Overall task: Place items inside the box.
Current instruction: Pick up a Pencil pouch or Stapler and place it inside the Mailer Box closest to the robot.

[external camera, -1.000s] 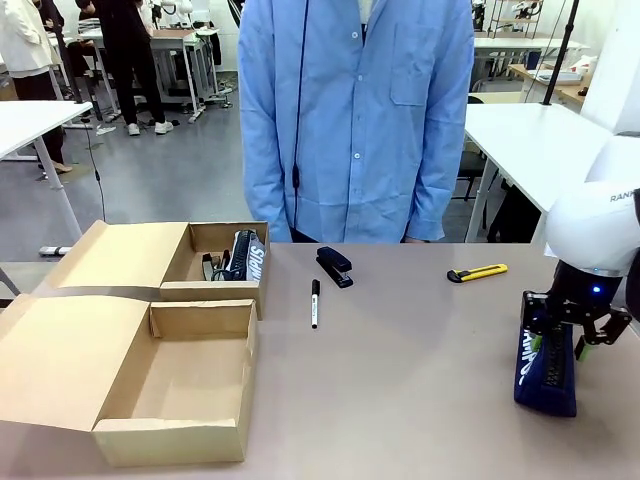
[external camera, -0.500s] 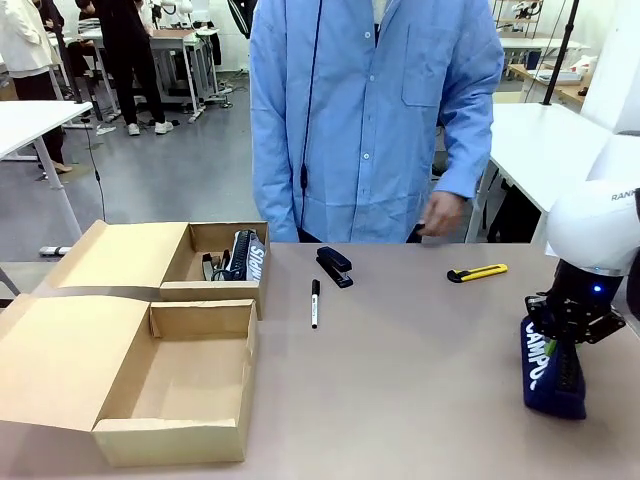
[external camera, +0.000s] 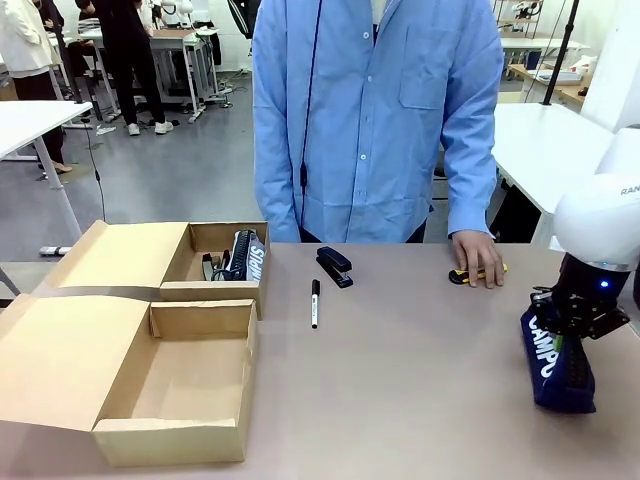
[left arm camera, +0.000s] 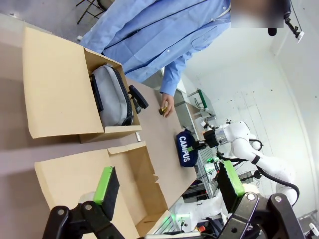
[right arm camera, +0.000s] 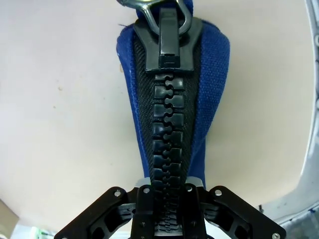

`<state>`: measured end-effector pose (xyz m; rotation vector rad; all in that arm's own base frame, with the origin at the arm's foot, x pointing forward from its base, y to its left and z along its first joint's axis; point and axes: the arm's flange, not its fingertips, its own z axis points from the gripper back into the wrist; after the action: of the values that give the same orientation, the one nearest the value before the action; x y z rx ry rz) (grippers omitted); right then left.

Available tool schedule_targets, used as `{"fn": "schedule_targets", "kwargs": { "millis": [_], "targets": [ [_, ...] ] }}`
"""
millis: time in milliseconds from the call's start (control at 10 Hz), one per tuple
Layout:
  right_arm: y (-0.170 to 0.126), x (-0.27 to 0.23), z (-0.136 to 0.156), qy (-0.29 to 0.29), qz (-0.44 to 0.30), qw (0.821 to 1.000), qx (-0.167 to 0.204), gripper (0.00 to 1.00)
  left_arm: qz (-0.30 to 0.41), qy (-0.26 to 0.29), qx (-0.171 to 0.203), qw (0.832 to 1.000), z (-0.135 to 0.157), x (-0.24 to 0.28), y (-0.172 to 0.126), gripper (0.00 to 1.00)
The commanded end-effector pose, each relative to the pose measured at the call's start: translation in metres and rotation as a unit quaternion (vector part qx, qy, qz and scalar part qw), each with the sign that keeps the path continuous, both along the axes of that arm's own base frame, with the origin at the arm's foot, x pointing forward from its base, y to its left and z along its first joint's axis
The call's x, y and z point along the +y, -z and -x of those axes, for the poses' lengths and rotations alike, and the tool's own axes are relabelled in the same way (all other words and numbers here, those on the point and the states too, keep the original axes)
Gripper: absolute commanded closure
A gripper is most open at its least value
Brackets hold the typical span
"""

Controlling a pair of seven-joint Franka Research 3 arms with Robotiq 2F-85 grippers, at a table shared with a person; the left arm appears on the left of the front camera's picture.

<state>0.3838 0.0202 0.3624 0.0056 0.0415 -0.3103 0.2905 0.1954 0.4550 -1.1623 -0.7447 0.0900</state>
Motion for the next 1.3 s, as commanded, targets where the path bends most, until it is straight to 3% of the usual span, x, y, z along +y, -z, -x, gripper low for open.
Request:
{"fn": "schedule_targets", "kwargs": {
  "millis": [0, 200, 400, 600, 700, 800, 1000, 1100, 1200],
  "targets": [
    [-0.035, -0.01, 0.038, -0.124, -0.106, 0.986, -0.029, 1.0, 0.005, -0.001, -0.017, 1.0, 0.0, -0.001, -0.001, 0.0],
    [-0.074, -0.014, 0.07, -0.264, -0.203, 0.939, -0.089, 1.0, 0.005, -0.001, -0.017, 1.0, 0.0, -0.001, -0.001, 0.0],
    [-0.097, 0.007, 0.09, -0.415, -0.292, 0.852, -0.134, 1.0, 0.005, -0.001, -0.017, 1.0, 0.0, -0.001, -0.001, 0.0],
    [-0.114, 0.046, 0.1, -0.539, -0.301, 0.772, -0.151, 1.0, 0.005, -0.001, -0.017, 1.0, 0.0, -0.001, -0.001, 0.0],
    [-0.125, 0.071, 0.102, -0.491, -0.337, 0.793, -0.131, 1.0, 0.005, -0.001, -0.017, 1.0, 0.0, -0.001, -0.001, 0.0],
    [-0.135, 0.108, 0.109, -0.415, -0.329, 0.843, -0.09, 1.0, 0.005, -0.001, -0.017, 1.0, 0.0, -0.001, -0.001, 0.0],
    [-0.135, 0.159, 0.127, -0.336, -0.305, 0.891, -0.01, 1.0, 0.005, -0.001, -0.017, 1.0, 0.0, -0.001, -0.001, 0.0],
    [-0.131, 0.176, 0.14, -0.34, -0.253, 0.905, 0.029, 1.0, 0.005, -0.001, -0.017, 1.0, 0.0, -0.001, -0.001, 0.0],
    [-0.14, 0.17, 0.15, -0.361, -0.234, 0.902, 0.03, 1.0, 0.005, -0.001, -0.017, 1.0, 0.0, -0.001, -0.001, 0.0]
  ]
}}
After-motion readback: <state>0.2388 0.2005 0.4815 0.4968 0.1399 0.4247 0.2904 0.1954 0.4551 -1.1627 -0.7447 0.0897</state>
